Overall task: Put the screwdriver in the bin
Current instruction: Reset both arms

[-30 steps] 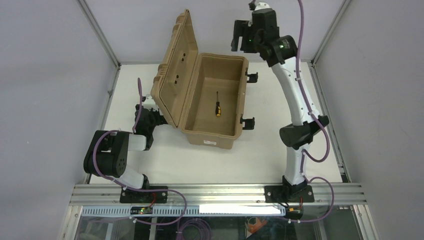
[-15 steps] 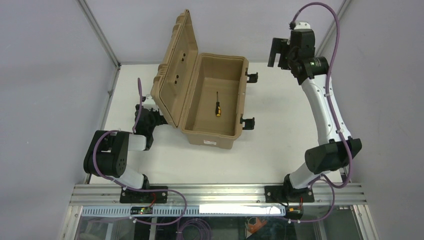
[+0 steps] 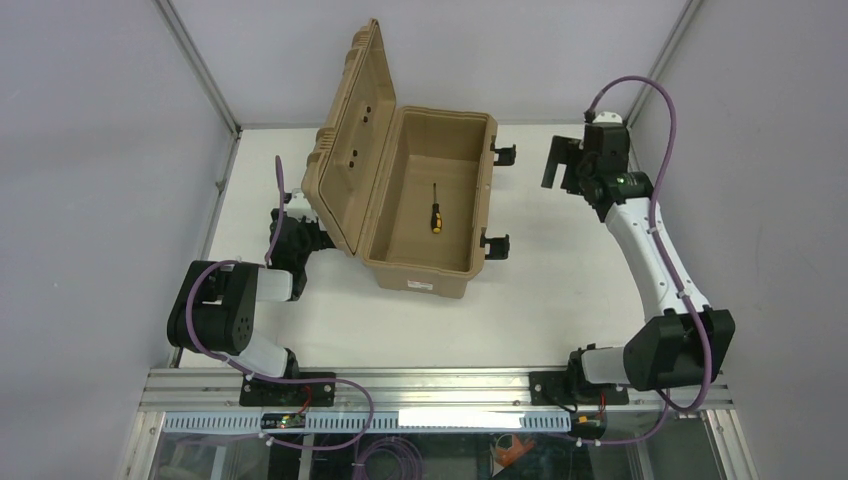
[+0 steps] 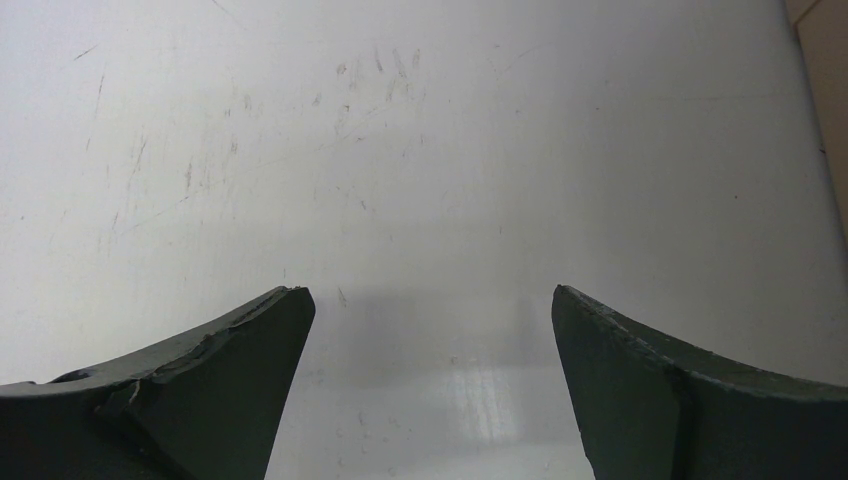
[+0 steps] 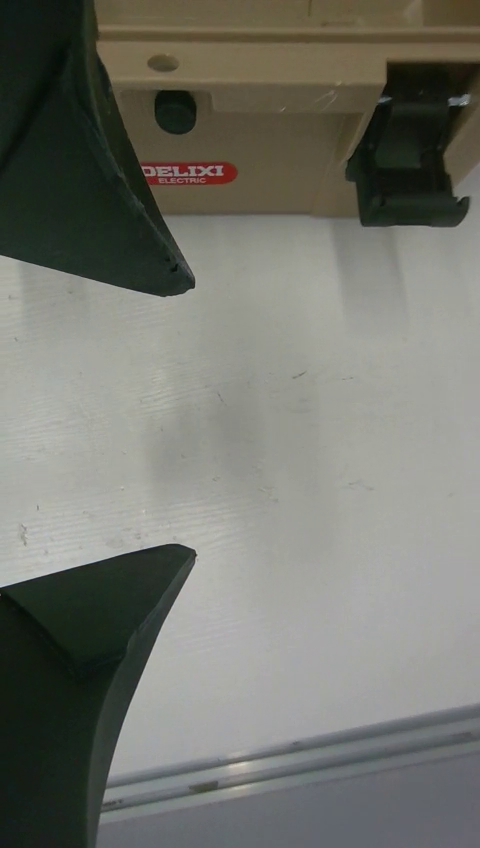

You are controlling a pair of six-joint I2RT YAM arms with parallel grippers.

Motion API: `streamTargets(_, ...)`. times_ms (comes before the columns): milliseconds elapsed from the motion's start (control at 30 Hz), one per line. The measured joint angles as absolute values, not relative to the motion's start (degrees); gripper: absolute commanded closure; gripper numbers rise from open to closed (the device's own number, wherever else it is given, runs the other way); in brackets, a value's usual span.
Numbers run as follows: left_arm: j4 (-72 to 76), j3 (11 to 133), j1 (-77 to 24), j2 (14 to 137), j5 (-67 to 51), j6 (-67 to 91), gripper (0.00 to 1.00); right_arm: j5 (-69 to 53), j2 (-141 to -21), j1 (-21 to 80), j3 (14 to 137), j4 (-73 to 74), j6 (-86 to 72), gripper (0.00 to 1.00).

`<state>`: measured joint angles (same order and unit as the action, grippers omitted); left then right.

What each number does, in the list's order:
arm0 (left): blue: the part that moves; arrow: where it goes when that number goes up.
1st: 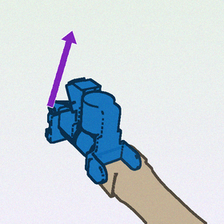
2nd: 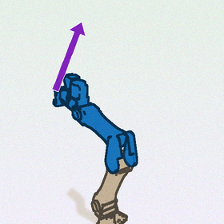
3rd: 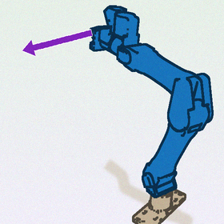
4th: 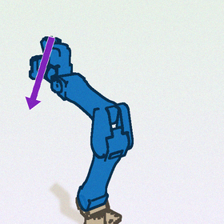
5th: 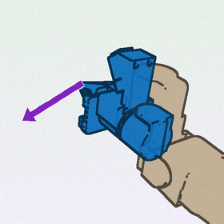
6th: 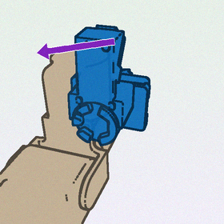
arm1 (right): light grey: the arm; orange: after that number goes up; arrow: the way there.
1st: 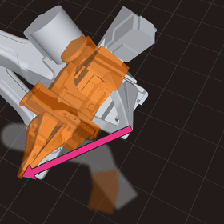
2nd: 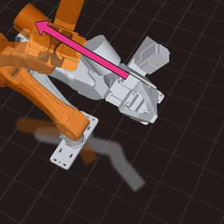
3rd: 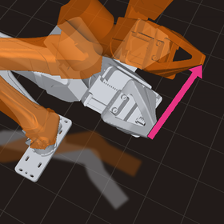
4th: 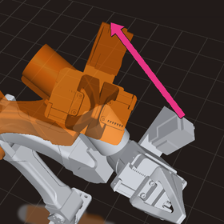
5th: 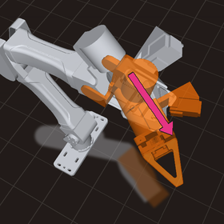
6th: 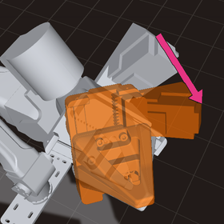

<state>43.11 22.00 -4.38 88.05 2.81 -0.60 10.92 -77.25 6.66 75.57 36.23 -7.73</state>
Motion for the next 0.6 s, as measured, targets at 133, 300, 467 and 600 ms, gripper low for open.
streamTargets(133, 43.1, 22.0, -4.4, 88.1, 2.8, -0.6, 0.01, 9.8, -75.6, 6.7, 69.6, 34.1, -9.1, 0.01)
streamTargets(300, 43.1, 22.0, -4.4, 88.1, 2.8, -0.6, 0.01, 9.5, -75.2, 6.7, 64.6, 31.9, -10.7, 0.01)
streamTargets(467, 43.1, 22.0, -4.4, 88.1, 2.8, -0.6, 0.01, 8.6, -74.7, 6.7, 58.8, 29.4, -11.9, 0.01)
streamTargets(600, 43.1, 22.0, -4.4, 88.1, 2.8, -0.6, 0.01, 8.3, -74.6, 6.7, 57.5, 28.8, -12.1, 0.01)
